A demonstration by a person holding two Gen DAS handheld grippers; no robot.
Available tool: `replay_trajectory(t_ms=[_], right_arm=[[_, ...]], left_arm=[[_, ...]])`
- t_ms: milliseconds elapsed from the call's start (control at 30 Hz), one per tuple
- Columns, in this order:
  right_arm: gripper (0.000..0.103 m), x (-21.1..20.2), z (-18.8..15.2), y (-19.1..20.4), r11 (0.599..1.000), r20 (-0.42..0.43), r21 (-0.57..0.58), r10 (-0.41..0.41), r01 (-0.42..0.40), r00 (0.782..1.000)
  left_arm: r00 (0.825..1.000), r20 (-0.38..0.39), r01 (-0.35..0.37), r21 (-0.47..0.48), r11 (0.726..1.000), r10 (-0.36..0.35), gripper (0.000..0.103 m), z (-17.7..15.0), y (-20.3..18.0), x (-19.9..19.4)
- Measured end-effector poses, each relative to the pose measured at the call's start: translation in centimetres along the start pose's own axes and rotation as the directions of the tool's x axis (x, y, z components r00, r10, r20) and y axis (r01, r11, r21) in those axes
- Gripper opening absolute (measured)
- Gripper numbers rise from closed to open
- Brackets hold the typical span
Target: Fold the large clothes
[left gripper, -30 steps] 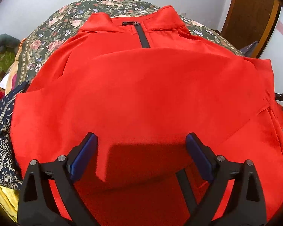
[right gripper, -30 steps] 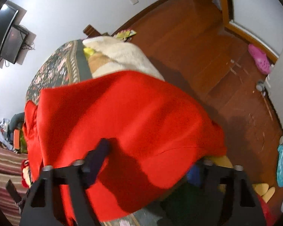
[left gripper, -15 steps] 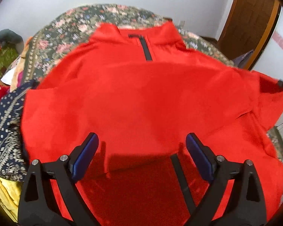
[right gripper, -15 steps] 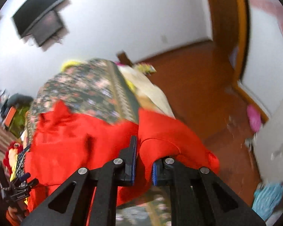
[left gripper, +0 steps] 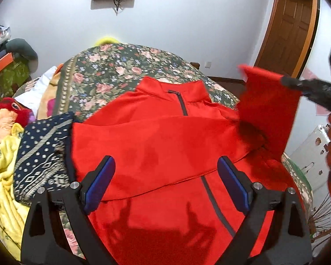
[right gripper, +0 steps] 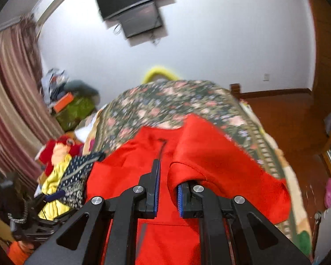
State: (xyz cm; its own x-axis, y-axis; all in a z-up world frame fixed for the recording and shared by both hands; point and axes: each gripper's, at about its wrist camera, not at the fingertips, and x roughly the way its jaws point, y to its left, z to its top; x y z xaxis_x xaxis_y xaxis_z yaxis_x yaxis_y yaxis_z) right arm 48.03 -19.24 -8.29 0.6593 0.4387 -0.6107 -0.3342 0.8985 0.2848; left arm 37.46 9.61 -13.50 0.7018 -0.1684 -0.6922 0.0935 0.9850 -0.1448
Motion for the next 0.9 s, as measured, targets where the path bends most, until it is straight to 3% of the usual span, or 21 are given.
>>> replay_trajectory(t_ms=[167,267,367,500,600,767,900], right_arm=[[0.010,5.0,-3.4,2.7,1.000,-0.125,-0.001,0.022,-0.022,0.992],[0.010,8.2,-6.2,2.0,0.999,-0.239,0.035,0.003,0.005,0.971],[0.010,10.6,-8.8,0.8,0.998,-0.364,0.052,-0.006,0.027,0.931],[0.011,12.3,-12.1,-0.6,0.997,-0.514,0.067,0.000,0.040,0.858],[0.011,12.8,-14.0,-0.8,0.998,-0.584,0.049,-0.012,0.050,0.811],[0.011,10.8,-14.6,-0.5,0.999,-0.575,-0.016,-0.048,0.047,0.817],[0.011,7.9,-13.9,-0.4,0.998,-0.541,-0.056,-0.050,0.023,0.839]], left_arm=[[1.000,0.011,-0.025,0.009,1.000,0.025,0.095,-1.4,2.0,-1.6],[0.999,0.002,-0.047,0.014,0.999,0.047,0.095,-2.4,2.9,-1.7],[0.998,-0.023,-0.051,0.009,0.999,0.051,0.095,-3.5,3.7,-0.9],[0.997,-0.063,-0.046,0.006,0.999,0.047,0.095,-4.4,3.7,0.4],[0.996,-0.074,-0.042,0.017,0.999,0.043,0.095,-4.6,3.1,0.8],[0.997,-0.073,-0.019,0.054,0.998,0.023,0.095,-4.3,0.8,0.5],[0.997,-0.070,-0.012,0.095,0.995,0.018,0.095,-3.4,-1.5,0.3]])
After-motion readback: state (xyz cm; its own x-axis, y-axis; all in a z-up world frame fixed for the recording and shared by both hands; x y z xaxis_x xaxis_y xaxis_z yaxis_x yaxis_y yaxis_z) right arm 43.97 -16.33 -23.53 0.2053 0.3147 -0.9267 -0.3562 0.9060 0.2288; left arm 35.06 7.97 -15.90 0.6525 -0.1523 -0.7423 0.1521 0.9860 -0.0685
